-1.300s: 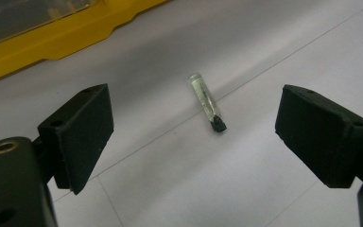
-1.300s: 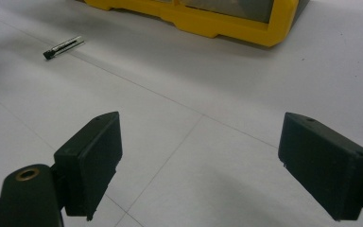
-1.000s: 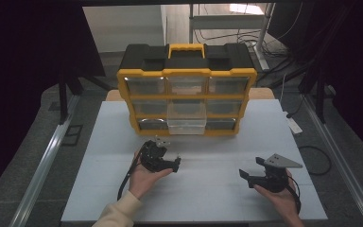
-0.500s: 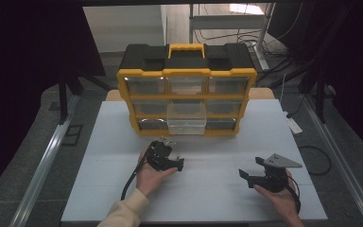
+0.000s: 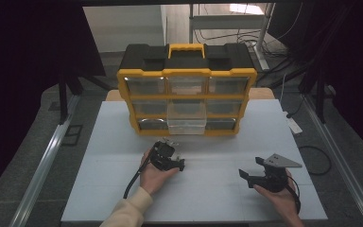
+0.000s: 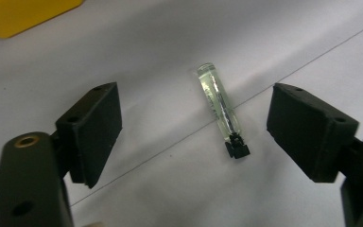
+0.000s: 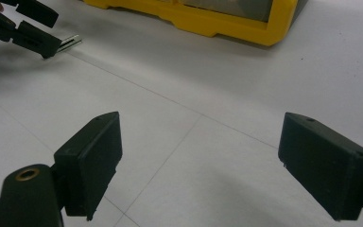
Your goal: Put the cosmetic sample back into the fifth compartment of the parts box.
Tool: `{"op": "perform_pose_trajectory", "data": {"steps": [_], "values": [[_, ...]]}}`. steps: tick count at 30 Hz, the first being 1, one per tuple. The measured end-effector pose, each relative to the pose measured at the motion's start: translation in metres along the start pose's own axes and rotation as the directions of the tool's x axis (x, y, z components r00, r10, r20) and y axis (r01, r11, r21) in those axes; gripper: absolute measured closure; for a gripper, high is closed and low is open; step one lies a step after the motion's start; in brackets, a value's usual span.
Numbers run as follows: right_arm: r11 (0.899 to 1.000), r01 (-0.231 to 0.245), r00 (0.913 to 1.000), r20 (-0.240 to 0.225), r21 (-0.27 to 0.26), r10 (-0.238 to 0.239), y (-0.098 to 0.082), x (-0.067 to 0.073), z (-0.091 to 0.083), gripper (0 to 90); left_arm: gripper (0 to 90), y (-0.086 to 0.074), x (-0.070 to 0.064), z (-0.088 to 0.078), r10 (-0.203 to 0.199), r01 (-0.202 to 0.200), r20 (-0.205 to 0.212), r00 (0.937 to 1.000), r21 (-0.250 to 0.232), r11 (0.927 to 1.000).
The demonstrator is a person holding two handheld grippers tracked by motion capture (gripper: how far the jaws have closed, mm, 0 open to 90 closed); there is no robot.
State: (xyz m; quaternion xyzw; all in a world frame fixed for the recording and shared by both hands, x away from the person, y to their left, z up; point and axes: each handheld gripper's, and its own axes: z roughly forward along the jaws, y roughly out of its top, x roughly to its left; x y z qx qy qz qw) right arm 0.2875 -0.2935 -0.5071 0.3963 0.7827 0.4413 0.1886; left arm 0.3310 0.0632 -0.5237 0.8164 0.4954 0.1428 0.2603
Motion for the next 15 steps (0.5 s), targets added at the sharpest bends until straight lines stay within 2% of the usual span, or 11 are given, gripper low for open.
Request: {"op": "perform_pose_trajectory", "data": {"steps": [2, 7, 15], "values": [[1.000, 0.000, 1.0000, 0.000, 0.000, 0.000, 0.0000, 0.0002, -0.0001, 14.8, 23.9, 0.0000, -0.0004, 0.0011, 0.006, -0.006, -0.007, 1.0000, 0.002, 1.0000], [1.000, 0.001, 1.0000, 0.001, 0.001, -0.001, 0.0000, -0.0002, 0.0003, 14.8, 30.3, 0.0002, -0.0019, 0.0033, 0.006, -0.006, 0.008, 1.0000, 0.008, 1.0000], [1.000, 0.000, 1.0000, 0.002, 0.000, 0.000, 0.0001, 0.0001, 0.0003, 14.8, 47.4, 0.0009, -0.0044, 0.0021, 0.001, -0.002, 0.042, 0.9991, 0.007, 1.0000]]}}
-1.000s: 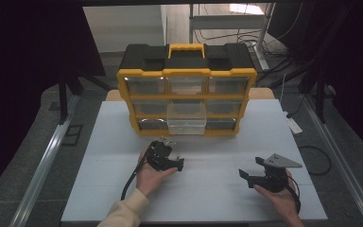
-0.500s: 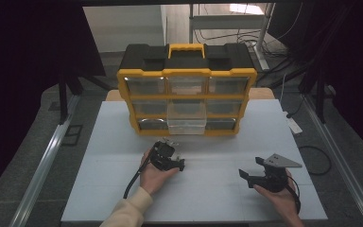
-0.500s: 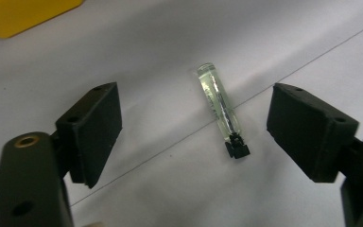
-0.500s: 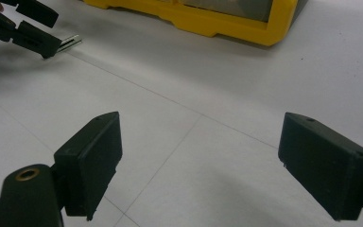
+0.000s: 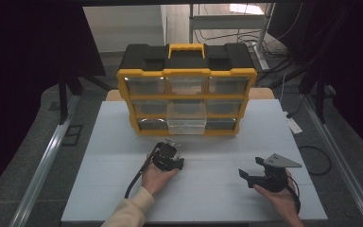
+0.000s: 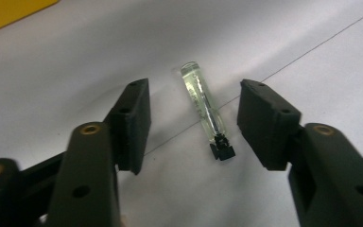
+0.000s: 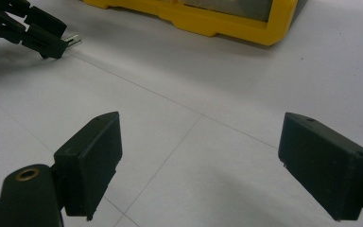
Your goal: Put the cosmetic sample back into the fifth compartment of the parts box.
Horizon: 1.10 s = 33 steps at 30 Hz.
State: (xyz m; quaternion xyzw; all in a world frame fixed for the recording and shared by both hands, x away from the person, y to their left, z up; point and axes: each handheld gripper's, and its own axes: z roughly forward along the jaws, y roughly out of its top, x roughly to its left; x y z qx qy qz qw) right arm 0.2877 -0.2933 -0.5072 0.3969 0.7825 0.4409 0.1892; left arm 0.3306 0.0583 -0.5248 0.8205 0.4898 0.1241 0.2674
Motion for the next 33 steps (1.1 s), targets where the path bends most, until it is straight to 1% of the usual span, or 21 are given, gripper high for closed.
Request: {"op": "perform_pose_trajectory", "data": {"steps": [3, 7, 10, 11, 15, 21, 27, 33], "values": [[1.000, 0.002, 1.0000, -0.001, 0.000, -0.002, 0.0000, -0.0001, 0.0003, 14.8, 50.7, 0.0010, -0.0013, -0.0002, -0.005, 0.005, -0.002, 1.0000, 0.003, 1.0000], [1.000, 0.002, 1.0000, 0.000, -0.001, -0.002, 0.0001, -0.0002, 0.0002, 14.8, 58.5, 0.0020, -0.0035, -0.0005, -0.006, 0.006, 0.003, 1.0000, 0.007, 1.0000], [1.000, 0.002, 1.0000, 0.000, -0.001, -0.002, 0.0002, 0.0000, 0.0002, 14.8, 63.4, 0.0023, -0.0032, -0.0005, -0.010, 0.010, 0.005, 0.9999, 0.006, 0.9999], [1.000, 0.002, 1.0000, -0.001, -0.001, -0.002, 0.0002, 0.0002, 0.0002, 14.8, 63.4, 0.0024, -0.0028, -0.0006, -0.013, 0.013, 0.003, 0.9999, 0.007, 0.9999], [1.000, 0.003, 1.0000, 0.000, -0.002, -0.003, 0.0003, 0.0001, 0.0003, 14.8, 71.6, 0.0026, -0.0008, -0.0007, -0.024, 0.024, 0.011, 0.9997, 0.004, 0.9997], [1.000, 0.004, 1.0000, 0.000, -0.001, -0.004, 0.0003, 0.0002, 0.0004, 14.8, 80.1, 0.0032, -0.0017, -0.0005, -0.023, 0.023, 0.021, 0.9995, 0.005, 0.9997], [1.000, 0.004, 1.0000, 0.000, -0.002, -0.004, 0.0004, 0.0003, 0.0003, 14.8, 80.6, 0.0031, -0.0008, -0.0006, -0.023, 0.023, 0.028, 0.9993, 0.004, 0.9997], [1.000, 0.004, 1.0000, 0.001, -0.004, -0.004, 0.0005, 0.0001, -0.0001, 14.8, 80.7, 0.0020, 0.0008, -0.0023, -0.019, 0.019, 0.035, 0.9992, -0.010, 0.9998]]}}
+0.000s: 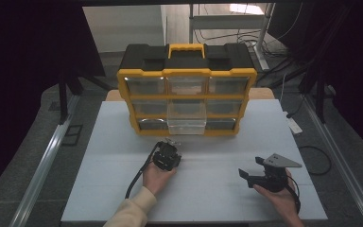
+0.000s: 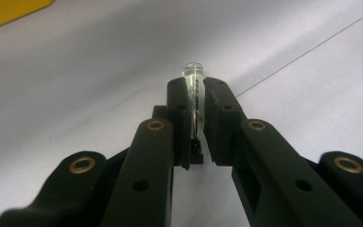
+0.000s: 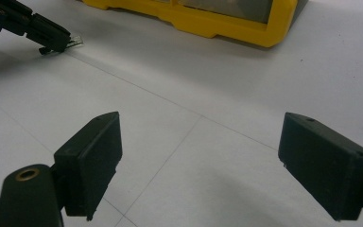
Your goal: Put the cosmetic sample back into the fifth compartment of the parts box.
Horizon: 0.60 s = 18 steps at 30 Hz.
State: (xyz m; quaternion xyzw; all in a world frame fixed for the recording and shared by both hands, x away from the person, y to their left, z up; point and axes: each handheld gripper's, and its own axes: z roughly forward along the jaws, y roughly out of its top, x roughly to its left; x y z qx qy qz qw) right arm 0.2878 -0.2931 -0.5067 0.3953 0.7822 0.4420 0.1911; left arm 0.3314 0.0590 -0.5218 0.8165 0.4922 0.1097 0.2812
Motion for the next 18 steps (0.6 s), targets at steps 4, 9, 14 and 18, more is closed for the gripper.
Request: {"op": "perform_pose_trajectory", "data": {"steps": [4, 9, 14, 18], "values": [[1.000, 0.001, 1.0000, -0.001, -0.001, -0.001, 0.000, 0.000, 0.000, 14.8, 80.7, -0.001, 0.000, -0.008, 0.010, -0.010, 0.015, 0.9998, -0.028, 0.9996], [1.000, 0.002, 1.0000, 0.000, -0.001, -0.002, 0.000, 0.000, 0.000, 14.8, 80.7, -0.003, 0.002, -0.017, 0.014, -0.011, 0.046, 0.9989, -0.054, 0.9985], [1.000, 0.002, 1.0000, 0.000, 0.000, -0.002, 0.000, 0.000, 0.000, 14.8, 80.7, -0.006, 0.003, -0.026, 0.014, -0.008, 0.072, 0.9973, -0.084, 0.9964], [1.000, 0.002, 1.0000, 0.001, 0.002, -0.002, 0.000, 0.000, 0.000, 14.9, 80.7, -0.009, 0.005, -0.034, 0.027, -0.016, 0.098, 0.9949, -0.112, 0.9936]]}}
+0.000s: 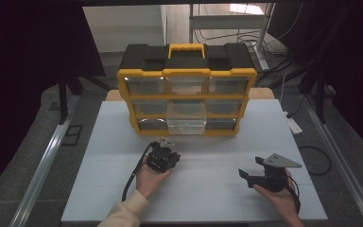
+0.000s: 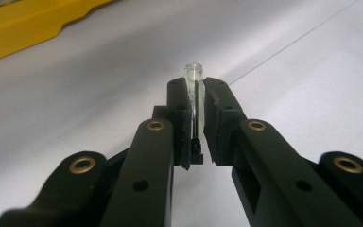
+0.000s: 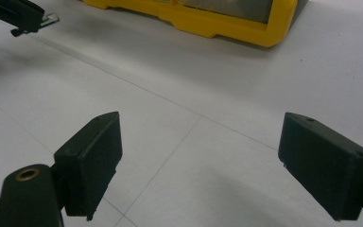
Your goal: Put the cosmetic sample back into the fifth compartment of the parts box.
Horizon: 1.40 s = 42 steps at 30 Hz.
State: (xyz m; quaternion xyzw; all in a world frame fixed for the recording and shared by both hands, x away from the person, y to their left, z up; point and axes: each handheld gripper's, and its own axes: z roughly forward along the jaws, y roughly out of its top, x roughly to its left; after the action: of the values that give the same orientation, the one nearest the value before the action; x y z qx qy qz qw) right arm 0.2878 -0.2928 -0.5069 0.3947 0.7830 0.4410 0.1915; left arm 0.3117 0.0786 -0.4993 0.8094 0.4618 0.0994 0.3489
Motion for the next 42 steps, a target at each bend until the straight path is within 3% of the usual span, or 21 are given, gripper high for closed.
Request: {"op": "perform_pose_trajectory", "data": {"steps": [14, 19, 35, 42], "values": [[1.000, 0.001, 1.0000, 0.005, 0.003, -0.001, 0.000, 0.000, 0.000, 14.8, 80.7, -0.008, 0.004, -0.025, 0.046, -0.038, 0.084, 0.9954, -0.090, 0.9952], [1.000, 0.000, 1.0000, 0.005, 0.002, 0.000, 0.000, 0.000, 0.000, 14.9, 80.7, -0.010, 0.006, -0.033, 0.045, -0.031, 0.116, 0.9922, -0.118, 0.9925], [1.000, 0.004, 1.0000, 0.003, 0.003, -0.004, 0.000, 0.000, 0.000, 14.9, 80.7, -0.010, 0.006, -0.049, 0.062, -0.039, 0.122, 0.9906, -0.183, 0.9823], [1.000, 0.005, 1.0000, 0.004, 0.004, -0.005, 0.000, 0.000, 0.000, 14.9, 80.7, -0.006, 0.006, -0.063, 0.081, -0.047, 0.134, 0.9876, -0.238, 0.9701]]}}
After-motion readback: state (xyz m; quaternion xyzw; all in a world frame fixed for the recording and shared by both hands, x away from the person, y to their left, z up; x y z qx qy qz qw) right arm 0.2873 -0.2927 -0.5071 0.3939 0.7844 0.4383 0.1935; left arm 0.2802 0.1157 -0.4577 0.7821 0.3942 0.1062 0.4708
